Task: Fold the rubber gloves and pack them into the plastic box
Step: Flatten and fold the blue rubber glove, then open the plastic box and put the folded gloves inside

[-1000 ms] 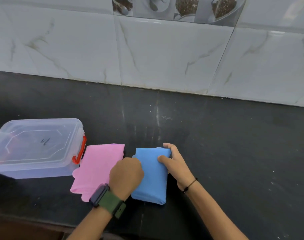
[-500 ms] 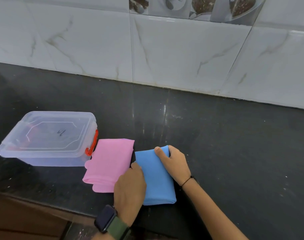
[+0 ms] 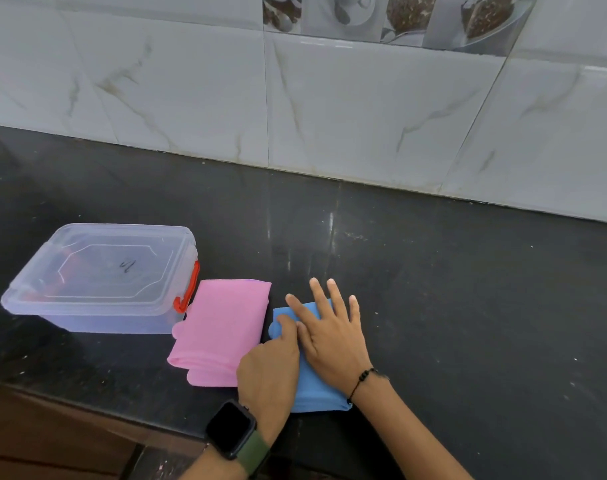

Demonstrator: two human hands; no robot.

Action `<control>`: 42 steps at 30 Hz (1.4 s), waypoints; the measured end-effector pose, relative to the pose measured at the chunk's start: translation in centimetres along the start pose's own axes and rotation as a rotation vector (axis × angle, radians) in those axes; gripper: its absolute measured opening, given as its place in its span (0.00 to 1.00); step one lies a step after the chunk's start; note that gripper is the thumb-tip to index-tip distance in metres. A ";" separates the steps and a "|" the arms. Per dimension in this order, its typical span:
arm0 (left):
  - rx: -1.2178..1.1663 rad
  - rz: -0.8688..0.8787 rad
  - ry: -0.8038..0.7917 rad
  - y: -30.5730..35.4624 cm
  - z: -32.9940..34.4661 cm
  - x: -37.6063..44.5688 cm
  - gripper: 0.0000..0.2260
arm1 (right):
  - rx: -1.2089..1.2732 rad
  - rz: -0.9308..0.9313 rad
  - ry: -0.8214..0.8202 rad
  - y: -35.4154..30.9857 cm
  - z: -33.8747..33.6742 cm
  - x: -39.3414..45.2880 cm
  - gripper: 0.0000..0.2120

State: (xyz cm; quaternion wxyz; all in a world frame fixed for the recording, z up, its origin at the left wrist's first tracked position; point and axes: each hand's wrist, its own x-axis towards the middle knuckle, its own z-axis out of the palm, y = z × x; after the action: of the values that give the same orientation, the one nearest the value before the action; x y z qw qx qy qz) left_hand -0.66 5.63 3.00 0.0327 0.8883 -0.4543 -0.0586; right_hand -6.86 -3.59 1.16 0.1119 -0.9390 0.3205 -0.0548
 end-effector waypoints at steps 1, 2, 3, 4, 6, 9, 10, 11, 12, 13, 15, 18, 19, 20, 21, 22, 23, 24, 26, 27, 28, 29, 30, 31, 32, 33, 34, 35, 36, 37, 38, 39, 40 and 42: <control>0.014 -0.001 -0.024 0.1 0.1 0.1 0.22 | 0.010 0.009 -0.004 0.1 0.1 0.1 0.22; 0.024 -0.008 -0.061 0.3 0.1 0.3 0.23 | 0.019 0.016 -0.004 0.2 0.2 0.1 0.21; 0.040 -0.020 -0.105 0.4 0.1 0.4 0.23 | 0.023 0.022 -0.005 0.3 0.3 0.1 0.21; 0.064 -0.026 -0.136 0.6 0.0 0.6 0.24 | 0.020 0.027 -0.005 0.2 0.3 0.2 0.21; 0.075 -0.029 -0.146 0.7 -0.2 0.9 0.22 | 0.008 0.031 -0.007 0.2 0.4 0.1 0.21; 0.054 -0.037 -0.129 0.8 -0.9 1.0 0.19 | 0.002 0.035 -0.038 0.1 0.1 0.2 0.22; 0.067 -0.043 -0.116 0.8 -1.3 1.0 0.20 | 0.013 0.035 -0.058 0.1 -0.1 0.2 0.22; 0.099 -0.047 -0.093 0.7 -1.7 0.9 0.20 | 0.032 0.034 -0.074 0.1 -0.4 0.3 0.21; 0.124 -0.038 -0.038 0.7 -2.0 0.9 0.21 | 0.057 0.034 -0.082 0.0 -0.7 0.3 0.21; 0.143 -0.005 0.033 0.4 -2.5 0.7 0.22 | 0.084 0.036 -0.080 0.0 -1.2 0.4 0.21; 0.172 0.026 0.154 -0.6 -4.0 0.0 0.22 | 0.138 0.038 -0.036 -0.4 -2.2 0.8 0.22; 0.165 0.039 0.189 -2.4 -6.3 -0.5 0.15 | 0.300 -0.029 0.085 -2.0 -3.9 2.2 0.22; 0.125 0.014 0.204 -3.1 -7.1 -0.3 0.12 | 0.380 -0.067 0.113 -2.8 -4.4 2.9 0.22; 0.068 -0.024 0.235 -4.0 -7.9 0.1 0.07 | 0.476 -0.088 0.113 -3.8 -4.8 3.5 0.21; 0.007 -0.051 0.302 -5.2 -8.6 0.5 0.04 | 0.577 -0.086 0.082 -4.8 -5.2 4.2 0.21; -0.040 -0.076 0.392 -6.6 -9.5 1.0 0.03 | 0.669 -0.060 0.035 -5.9 -5.5 5.0 0.20; -0.058 -0.102 0.462 -8.2 -10.4 1.3 0.05 | 0.750 -0.029 -0.016 -7.0 -5.7 5.9 0.18; -0.057 -0.121 0.505 -9.8 -11.3 1.7 0.06 | 0.827 -0.006 -0.069 -8.1 -5.9 6.7 0.16; -0.024 -0.138 0.555 -13.3 -12.7 2.2 0.08 | 0.988 0.022 -0.163 -10.2 -6.1 8.2 0.07; -0.005 -0.160 0.562 -15.0 -13.3 2.3 0.09 | 1.068 0.045 -0.193 -11.1 -6.2 8.8 0.07; 0.003 -0.197 0.562 -16.7 -13.7 2.4 0.08 | 1.121 0.078 -0.216 -11.8 -6.1 9.3 0.09; 0.001 -0.240 0.554 -18.4 -14.0 2.6 0.08 | 1.150 0.112 -0.232 -12.3 -5.8 9.7 0.12; -0.007 -0.286 0.535 -19.9 -14.0 2.7 0.08 | 1.166 0.134 -0.257 -12.7 -5.5 10.0 0.13; -0.018 -0.326 0.514 -21.4 -14.0 2.7 0.08 | 1.180 0.144 -0.290 -13.0 -5.2 10.3 0.10; -0.038 -0.362 0.498 -22.6 -13.8 2.7 0.08 | 1.199 0.151 -0.332 -13.3 -4.8 10.4 0.08; -0.068 -0.397 0.481 -23.8 -13.6 2.8 0.08 | 1.218 0.160 -0.367 -13.6 -4.5 10.4 0.07; -0.105 -0.431 0.462 -24.8 -13.3 2.8 0.09 | 1.237 0.168 -0.390 -13.7 -4.1 10.4 0.07; -0.146 -0.465 0.438 -25.7 -13.0 2.8 0.10 | 1.246 0.175 -0.400 -13.9 -3.7 10.3 0.08; -0.189 -0.499 0.408 -26.4 -12.7 2.9 0.11 | 1.252 0.179 -0.401 -14.0 -3.4 10.2 0.08; -0.232 -0.528 0.375 -27.0 -12.4 2.9 0.12 | 1.255 0.182 -0.396 -14.1 -3.1 10.2 0.07; -0.288 -0.553 0.344 -27.5 -12.1 3.0 0.11 | 1.260 0.188 -0.386 -14.2 -2.8 10.2 0.07; -0.350 -0.572 0.317 -27.8 -11.8 3.2 0.09 | 1.265 0.193 -0.377 -14.3 -2.7 10.2 0.07; -0.410 -0.587 0.297 -28.1 -11.5 3.3 0.08 | 1.271 0.194 -0.369 -14.4 -2.5 10.2 0.09; -0.505 -0.604 0.278 -28.4 -11.0 3.5 0.07 | 1.273 0.200 -0.355 -14.6 -2.3 10.3 0.13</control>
State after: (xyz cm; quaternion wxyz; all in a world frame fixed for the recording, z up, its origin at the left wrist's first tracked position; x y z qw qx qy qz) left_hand 25.66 19.40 10.51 0.2920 0.9451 -0.1361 -0.0549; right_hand 9.46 0.93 7.27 0.6999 -0.6503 0.2877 -0.0672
